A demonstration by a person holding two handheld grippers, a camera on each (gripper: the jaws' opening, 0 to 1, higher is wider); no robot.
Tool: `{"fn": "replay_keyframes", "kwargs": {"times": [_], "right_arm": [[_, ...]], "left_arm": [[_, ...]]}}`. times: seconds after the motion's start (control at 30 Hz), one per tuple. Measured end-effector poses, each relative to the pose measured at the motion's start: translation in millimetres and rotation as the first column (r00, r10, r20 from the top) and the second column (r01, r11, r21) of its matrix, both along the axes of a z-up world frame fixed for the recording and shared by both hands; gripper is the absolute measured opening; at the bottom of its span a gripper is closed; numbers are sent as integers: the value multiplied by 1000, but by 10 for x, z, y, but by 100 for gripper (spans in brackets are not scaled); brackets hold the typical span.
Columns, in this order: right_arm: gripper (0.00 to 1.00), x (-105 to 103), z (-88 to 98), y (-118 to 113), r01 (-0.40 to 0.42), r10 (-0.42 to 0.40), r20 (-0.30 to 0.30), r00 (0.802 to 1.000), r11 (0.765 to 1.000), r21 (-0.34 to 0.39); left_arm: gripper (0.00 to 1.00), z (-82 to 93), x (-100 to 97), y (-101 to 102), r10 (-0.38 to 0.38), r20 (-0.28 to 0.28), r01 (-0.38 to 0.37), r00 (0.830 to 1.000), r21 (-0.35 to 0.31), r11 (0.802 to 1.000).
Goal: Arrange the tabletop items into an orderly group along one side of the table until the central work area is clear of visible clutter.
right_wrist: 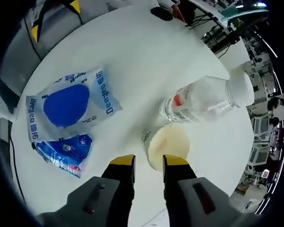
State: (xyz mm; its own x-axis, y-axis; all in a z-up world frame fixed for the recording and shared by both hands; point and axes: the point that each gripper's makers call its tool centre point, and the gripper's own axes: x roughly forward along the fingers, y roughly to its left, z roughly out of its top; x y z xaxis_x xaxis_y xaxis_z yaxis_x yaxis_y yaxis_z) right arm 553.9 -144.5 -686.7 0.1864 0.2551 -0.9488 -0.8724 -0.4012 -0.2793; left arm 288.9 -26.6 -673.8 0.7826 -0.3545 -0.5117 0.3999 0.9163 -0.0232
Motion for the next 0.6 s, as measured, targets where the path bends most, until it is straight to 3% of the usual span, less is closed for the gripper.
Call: {"fn": "replay_keyframes", "kwargs": {"times": [0.17, 0.23, 0.43, 0.5, 0.6], "right_arm": [[28, -95, 105, -63, 156, -153, -43, 987, 983, 100], [30, -178, 185, -68, 255, -239, -107, 965, 951, 178], [33, -335, 252, -287, 313, -297, -103, 949, 922, 226], [33, -389, 274, -337, 361, -342, -117, 933, 899, 250], [34, -536, 343, -367, 437, -404, -165, 900, 843, 315]], "left_arm": [[69, 0, -8, -13, -6, 1, 6, 1000, 2, 1000], [69, 1, -13, -14, -7, 1, 7, 1000, 2, 1000], [69, -1, -21, -17, -10, -1, 10, 1000, 3, 1000], [69, -5, -24, -17, -11, -3, 11, 1000, 3, 1000], [69, -11, -30, -18, -14, -5, 14, 1000, 5, 1000]]}}
